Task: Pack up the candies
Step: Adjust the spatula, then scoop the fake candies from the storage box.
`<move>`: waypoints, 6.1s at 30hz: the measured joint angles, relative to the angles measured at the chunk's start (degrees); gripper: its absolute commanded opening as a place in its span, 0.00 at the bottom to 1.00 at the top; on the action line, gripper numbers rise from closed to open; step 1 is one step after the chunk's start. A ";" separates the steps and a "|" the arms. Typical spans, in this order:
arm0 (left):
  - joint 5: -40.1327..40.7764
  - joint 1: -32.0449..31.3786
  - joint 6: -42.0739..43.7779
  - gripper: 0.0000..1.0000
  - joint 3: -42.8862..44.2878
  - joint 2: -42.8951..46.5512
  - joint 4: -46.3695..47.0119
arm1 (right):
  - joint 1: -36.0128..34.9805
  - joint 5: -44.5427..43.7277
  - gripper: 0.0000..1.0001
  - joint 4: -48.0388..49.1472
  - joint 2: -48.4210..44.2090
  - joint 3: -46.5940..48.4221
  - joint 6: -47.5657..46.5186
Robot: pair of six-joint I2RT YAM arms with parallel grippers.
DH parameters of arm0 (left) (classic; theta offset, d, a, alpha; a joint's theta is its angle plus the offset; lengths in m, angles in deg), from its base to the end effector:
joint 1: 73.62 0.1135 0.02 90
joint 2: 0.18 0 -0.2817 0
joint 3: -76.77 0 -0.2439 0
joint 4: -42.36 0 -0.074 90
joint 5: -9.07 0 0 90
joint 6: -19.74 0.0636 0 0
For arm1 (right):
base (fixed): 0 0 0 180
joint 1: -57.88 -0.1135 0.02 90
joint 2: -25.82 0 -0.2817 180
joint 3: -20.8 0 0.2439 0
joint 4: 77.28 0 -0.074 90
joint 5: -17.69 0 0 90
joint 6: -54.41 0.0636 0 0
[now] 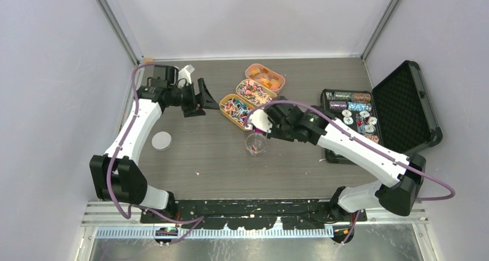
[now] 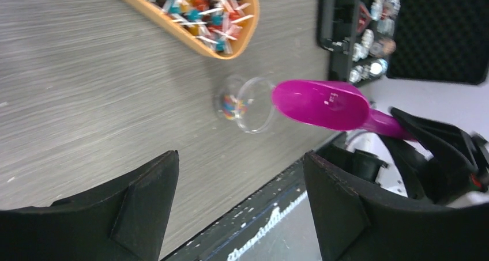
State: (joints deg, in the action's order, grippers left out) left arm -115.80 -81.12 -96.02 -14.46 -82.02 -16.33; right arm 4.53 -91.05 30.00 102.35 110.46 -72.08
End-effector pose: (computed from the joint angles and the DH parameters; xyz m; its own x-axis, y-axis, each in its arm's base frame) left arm 0.2929 -0.0752 0.3227 -0.9003 -0.2411 -0.3623 0.0740 0.7356 -0.6734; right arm 0.1715 0.1963 0.3271 -0.0198 -0.9700 -0.2422 -0.8389 0.1479 -0.5238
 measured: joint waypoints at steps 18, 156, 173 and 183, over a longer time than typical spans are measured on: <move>-12.44 -6.27 -7.80 0.43 -1.49 -2.91 10.84 | 9.64 30.03 0.00 12.41 -0.39 4.44 16.35; -2.51 -4.13 -22.05 0.37 42.12 -60.13 21.77 | 27.12 24.50 0.00 16.37 32.72 21.59 0.76; -4.57 -4.48 -24.52 0.37 39.89 -60.13 25.55 | 29.14 24.20 0.00 32.87 26.93 2.19 2.12; -4.90 -4.44 -25.18 0.38 39.10 -60.11 26.51 | 29.09 23.98 0.00 36.20 26.56 0.04 3.76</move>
State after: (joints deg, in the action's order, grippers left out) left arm -120.70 -85.56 -121.19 24.64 -142.13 10.19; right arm 33.63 -67.08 66.20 128.91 110.51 -68.32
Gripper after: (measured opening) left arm 0.369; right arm 0.338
